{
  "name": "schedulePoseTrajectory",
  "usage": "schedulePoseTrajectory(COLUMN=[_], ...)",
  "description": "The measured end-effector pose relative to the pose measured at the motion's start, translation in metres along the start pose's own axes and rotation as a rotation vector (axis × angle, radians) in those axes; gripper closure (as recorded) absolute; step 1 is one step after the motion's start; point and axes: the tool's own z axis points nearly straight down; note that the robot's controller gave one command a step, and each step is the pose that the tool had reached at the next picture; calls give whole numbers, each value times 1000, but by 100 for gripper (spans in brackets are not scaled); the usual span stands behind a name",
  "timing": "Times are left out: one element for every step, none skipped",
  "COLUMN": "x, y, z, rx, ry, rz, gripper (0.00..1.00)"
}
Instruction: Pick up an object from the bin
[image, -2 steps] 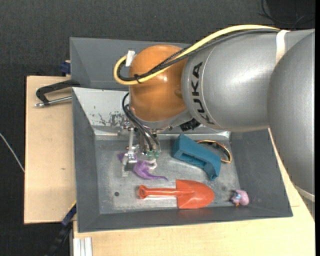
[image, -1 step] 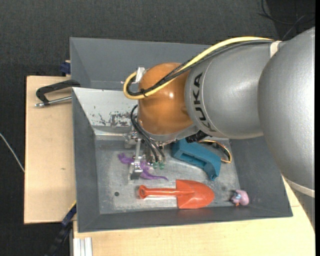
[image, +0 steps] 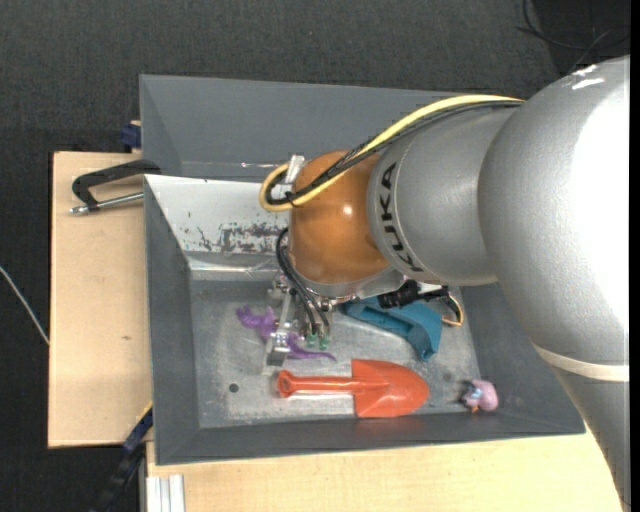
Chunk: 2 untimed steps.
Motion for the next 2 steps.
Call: schedulePoseTrajectory(x=[-20, -20], y=[-20, -20], z=[29, 29], rx=[-4, -4], ry=[-1, -1], rz=[72, 72], gripper=[100, 100])
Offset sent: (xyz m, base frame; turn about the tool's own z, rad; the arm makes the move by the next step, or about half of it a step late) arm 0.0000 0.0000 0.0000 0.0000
